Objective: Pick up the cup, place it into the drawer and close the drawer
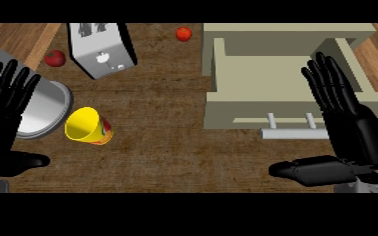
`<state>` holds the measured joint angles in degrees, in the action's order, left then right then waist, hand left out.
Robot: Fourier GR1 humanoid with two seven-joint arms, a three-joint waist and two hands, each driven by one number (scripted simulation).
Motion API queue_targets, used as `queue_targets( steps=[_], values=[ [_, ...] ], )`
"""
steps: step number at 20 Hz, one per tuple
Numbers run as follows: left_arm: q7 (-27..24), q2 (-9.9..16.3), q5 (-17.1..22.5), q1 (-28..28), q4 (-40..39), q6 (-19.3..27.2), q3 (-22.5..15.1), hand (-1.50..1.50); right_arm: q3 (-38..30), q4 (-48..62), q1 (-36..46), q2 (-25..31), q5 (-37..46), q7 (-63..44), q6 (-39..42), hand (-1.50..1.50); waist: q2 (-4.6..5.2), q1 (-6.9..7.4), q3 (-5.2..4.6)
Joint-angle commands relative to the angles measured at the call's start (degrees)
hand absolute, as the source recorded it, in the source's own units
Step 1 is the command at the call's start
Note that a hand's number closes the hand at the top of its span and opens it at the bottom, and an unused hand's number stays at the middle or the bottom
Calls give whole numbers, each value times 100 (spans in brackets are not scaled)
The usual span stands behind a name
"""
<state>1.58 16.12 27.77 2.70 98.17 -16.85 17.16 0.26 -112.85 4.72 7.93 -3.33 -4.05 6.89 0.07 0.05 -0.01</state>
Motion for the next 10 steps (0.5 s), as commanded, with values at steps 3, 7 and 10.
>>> queue_targets(
  steps=[3,7,10],
  values=[
    [-514,115,-366,80,-1192,-395,137,-150,-350,611,637,103,-186,8,131,-150,2,-2,-1],
    [-1261,144,-783,40,-2186,-620,221,-150,-113,519,980,-82,87,-227,-160,-150,4,-9,-5],
    [-1666,166,-1015,382,-2949,-666,226,-150,-409,379,598,164,-269,-7,265,-150,0,-39,-2]
  ],
)
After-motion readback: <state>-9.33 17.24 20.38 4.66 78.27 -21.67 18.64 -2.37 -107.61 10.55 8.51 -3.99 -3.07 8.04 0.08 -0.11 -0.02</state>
